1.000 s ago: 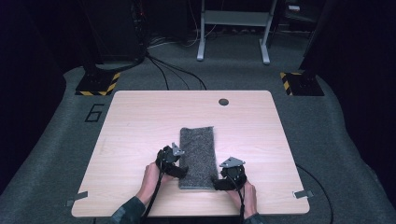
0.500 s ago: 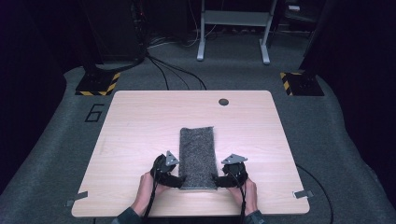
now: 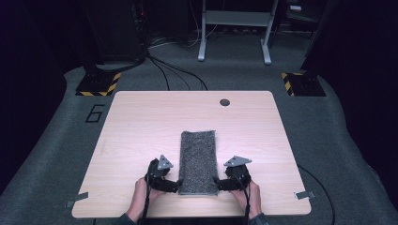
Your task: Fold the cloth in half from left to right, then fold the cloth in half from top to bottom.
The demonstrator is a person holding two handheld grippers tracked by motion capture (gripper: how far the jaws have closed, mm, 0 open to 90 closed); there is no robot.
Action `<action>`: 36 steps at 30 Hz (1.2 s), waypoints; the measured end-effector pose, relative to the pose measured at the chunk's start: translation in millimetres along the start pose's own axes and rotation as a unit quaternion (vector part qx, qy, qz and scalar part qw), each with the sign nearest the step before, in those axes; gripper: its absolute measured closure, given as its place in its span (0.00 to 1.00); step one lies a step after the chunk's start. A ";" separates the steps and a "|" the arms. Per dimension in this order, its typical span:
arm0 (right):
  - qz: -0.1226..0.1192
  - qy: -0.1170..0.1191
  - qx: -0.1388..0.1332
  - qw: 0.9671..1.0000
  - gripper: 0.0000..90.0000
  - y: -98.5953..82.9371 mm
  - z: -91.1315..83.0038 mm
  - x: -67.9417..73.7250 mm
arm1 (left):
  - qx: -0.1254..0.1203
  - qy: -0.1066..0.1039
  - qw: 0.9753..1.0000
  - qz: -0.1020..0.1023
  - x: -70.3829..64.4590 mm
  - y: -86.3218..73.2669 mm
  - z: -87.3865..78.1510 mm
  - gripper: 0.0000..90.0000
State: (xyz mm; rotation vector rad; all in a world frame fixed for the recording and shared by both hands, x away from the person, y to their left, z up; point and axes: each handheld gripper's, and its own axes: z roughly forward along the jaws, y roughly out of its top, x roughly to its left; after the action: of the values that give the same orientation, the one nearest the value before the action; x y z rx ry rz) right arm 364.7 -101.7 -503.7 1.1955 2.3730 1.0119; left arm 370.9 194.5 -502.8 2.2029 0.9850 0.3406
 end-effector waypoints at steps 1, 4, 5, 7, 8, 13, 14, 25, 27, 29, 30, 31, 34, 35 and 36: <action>-0.008 0.001 -0.007 1.000 0.20 5.7 0.1 -4.8 | -0.003 -0.002 1.000 -0.008 6.0 4.3 0.5 0.16; -0.001 0.003 -0.011 1.000 0.21 22.5 1.3 -14.6 | -0.007 0.003 1.000 -0.027 22.2 17.9 5.2 0.16; -0.003 0.001 -0.017 1.000 0.21 29.8 3.8 -20.0 | -0.011 0.009 0.999 -0.030 27.7 22.3 7.9 0.16; 0.003 0.004 -0.015 1.000 0.21 41.6 8.1 -27.4 | -0.003 0.008 0.999 -0.032 38.9 31.1 13.0 0.16; 0.007 0.000 -0.014 1.000 0.22 47.2 10.1 -30.2 | 0.000 0.008 0.999 -0.035 42.6 34.2 15.6 0.16; 0.016 0.003 -0.011 1.000 0.23 68.0 24.1 -46.3 | 0.011 0.017 0.999 -0.048 64.3 54.9 34.8 0.17; 0.019 0.003 -0.010 1.000 0.24 71.1 27.1 -48.5 | 0.011 0.011 0.999 -0.052 68.1 58.6 38.3 0.17; 0.035 0.008 -0.003 0.999 0.27 97.9 53.3 -68.5 | 0.015 0.025 0.998 -0.063 92.2 93.0 62.7 0.17; 0.048 0.010 0.002 0.999 0.28 102.2 58.4 -70.3 | 0.016 0.030 0.997 -0.064 95.5 96.9 65.8 0.18; 0.033 0.002 0.000 0.999 0.29 106.9 63.5 -72.9 | 0.023 0.037 0.997 -0.065 97.7 101.0 70.6 0.19; 0.038 0.003 0.007 0.999 0.31 109.9 66.9 -73.9 | 0.024 0.036 0.997 -0.065 99.1 102.8 72.4 0.19; 0.045 0.003 0.008 0.999 0.31 111.9 69.4 -74.9 | 0.025 0.036 0.997 -0.066 100.3 104.2 73.7 0.19; 0.047 -0.002 0.008 0.999 0.33 115.8 76.4 -79.9 | 0.027 0.040 0.997 -0.067 103.0 109.7 77.5 0.20; 0.053 0.001 0.011 0.999 0.33 116.3 78.2 -81.1 | 0.028 0.040 0.996 -0.069 103.5 111.3 79.1 0.20; 0.048 0.004 0.013 0.999 0.33 116.2 80.6 -84.7 | 0.025 0.042 0.996 -0.068 103.5 112.5 80.6 0.20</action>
State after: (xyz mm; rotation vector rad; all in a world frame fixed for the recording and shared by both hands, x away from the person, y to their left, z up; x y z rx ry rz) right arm 527.3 -84.7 -482.9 1.3295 2.3625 1.0202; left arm 542.3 178.0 -488.4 2.1665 1.1944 0.3524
